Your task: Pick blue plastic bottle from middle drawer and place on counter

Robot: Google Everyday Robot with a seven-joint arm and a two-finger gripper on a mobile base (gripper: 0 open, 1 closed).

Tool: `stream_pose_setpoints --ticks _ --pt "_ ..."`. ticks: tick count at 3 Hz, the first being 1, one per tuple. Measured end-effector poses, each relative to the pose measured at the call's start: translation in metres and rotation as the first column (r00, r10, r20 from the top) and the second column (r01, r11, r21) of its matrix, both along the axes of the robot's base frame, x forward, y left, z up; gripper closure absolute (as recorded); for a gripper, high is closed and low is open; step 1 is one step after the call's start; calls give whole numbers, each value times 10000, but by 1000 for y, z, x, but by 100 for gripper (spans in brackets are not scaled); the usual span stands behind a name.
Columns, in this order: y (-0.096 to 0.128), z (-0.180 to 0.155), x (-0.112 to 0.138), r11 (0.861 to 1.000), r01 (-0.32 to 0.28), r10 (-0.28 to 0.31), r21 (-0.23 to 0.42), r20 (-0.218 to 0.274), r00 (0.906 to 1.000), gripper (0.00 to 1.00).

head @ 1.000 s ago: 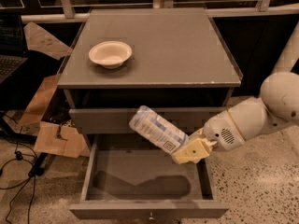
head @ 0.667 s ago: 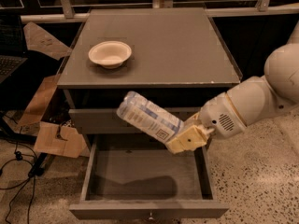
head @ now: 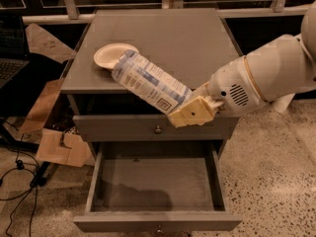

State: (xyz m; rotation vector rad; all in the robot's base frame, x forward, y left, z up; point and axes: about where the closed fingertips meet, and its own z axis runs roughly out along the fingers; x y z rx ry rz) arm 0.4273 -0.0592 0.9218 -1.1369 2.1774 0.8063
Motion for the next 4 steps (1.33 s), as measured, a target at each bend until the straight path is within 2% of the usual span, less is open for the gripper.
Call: stream_pose_setpoints --ticks 1,2,4 --pt "0 0 0 10000 0 0 0 0 10000 100" --pt "-3 12 26 9994 210 -196 -287 471 9987 100" --pt "-23 54 101 9877 1085 -893 -1127 1633 9825 100"
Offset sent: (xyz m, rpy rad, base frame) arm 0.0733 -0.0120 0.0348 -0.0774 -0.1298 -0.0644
